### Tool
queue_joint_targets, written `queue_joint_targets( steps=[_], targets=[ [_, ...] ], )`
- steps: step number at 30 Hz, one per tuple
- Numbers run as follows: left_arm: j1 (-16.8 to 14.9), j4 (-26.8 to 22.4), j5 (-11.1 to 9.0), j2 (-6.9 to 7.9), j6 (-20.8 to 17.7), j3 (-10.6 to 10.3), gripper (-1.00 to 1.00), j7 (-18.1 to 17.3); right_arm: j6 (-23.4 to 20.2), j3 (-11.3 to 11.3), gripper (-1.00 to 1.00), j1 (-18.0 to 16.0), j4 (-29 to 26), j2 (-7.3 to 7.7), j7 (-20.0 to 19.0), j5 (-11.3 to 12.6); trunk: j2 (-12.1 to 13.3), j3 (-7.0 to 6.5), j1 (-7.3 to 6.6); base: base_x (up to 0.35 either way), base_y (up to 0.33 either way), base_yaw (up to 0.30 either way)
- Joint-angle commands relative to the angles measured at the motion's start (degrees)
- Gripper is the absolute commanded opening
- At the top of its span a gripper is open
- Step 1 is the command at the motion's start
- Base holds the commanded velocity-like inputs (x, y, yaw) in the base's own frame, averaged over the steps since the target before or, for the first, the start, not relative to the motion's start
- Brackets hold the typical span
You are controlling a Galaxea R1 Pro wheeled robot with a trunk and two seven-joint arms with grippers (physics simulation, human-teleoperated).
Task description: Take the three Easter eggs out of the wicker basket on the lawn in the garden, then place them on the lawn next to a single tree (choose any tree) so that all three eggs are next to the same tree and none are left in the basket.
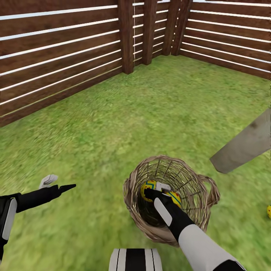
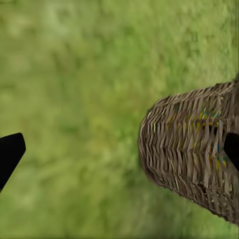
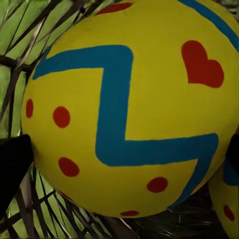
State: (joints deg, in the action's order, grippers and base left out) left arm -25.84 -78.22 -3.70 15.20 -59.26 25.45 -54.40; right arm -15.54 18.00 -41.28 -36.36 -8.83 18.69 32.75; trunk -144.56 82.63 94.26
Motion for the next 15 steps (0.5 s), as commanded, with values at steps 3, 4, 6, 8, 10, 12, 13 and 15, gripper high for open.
queue_joint_targets(
  steps=[3, 4, 6, 8, 10, 12, 13, 15],
  targets=[
    [0.0, 0.0, -0.3, 0.00, -0.5, 0.0, 1.00, 0.1, -2.4, 0.2, -1.00, -0.1, -0.1, -0.10, 0.8, 0.6, 0.0, -0.63, -0.08, 0.000, 0.000, 0.000],
    [0.0, 0.0, -0.3, 0.00, -0.5, 0.0, 1.00, 0.1, -3.8, 0.2, -1.00, -0.1, -0.1, -0.12, 0.9, 0.6, 0.0, -0.86, -0.11, 0.000, 0.000, 0.000],
    [0.0, 0.0, -0.3, 0.00, -0.5, 0.0, 1.00, 0.1, -5.6, 0.2, -1.00, -0.2, -0.1, -0.12, 1.0, 0.6, 0.1, -1.30, -0.16, 0.000, 0.000, 0.000],
    [0.0, 0.0, -0.3, -0.06, -0.5, 0.0, 1.00, 0.1, -7.2, 0.2, -1.00, -0.8, 0.0, -0.05, 1.0, 0.6, 0.1, -1.74, -0.21, 0.000, 0.000, 0.000],
    [0.0, 0.0, -0.3, -0.03, -0.5, 0.0, 1.00, 0.1, -8.6, 0.1, -1.00, -1.3, 1.0, -0.05, 1.1, 0.7, 0.1, -2.19, -0.26, 0.000, 0.000, 0.000],
    [0.0, 0.0, -0.3, -0.01, -0.5, 0.0, 1.00, 0.1, -9.1, 0.0, -1.00, -1.5, 1.3, -0.05, 1.1, 0.7, 0.1, -2.63, -0.32, 0.000, 0.000, 0.000],
    [0.0, 0.0, -0.3, 0.00, -0.5, 0.0, 1.00, 0.1, -9.2, 0.0, -1.00, -1.5, 1.4, -0.03, 1.1, 0.7, 0.2, -2.85, -0.34, 0.000, 0.000, 0.000],
    [0.0, 0.0, -0.3, 0.00, -0.5, 0.0, 1.00, 0.1, -9.4, 0.0, -1.00, -1.6, 1.5, 0.02, 1.9, 0.7, 0.2, -3.29, -0.39, 0.000, 0.000, 0.000]
  ],
)
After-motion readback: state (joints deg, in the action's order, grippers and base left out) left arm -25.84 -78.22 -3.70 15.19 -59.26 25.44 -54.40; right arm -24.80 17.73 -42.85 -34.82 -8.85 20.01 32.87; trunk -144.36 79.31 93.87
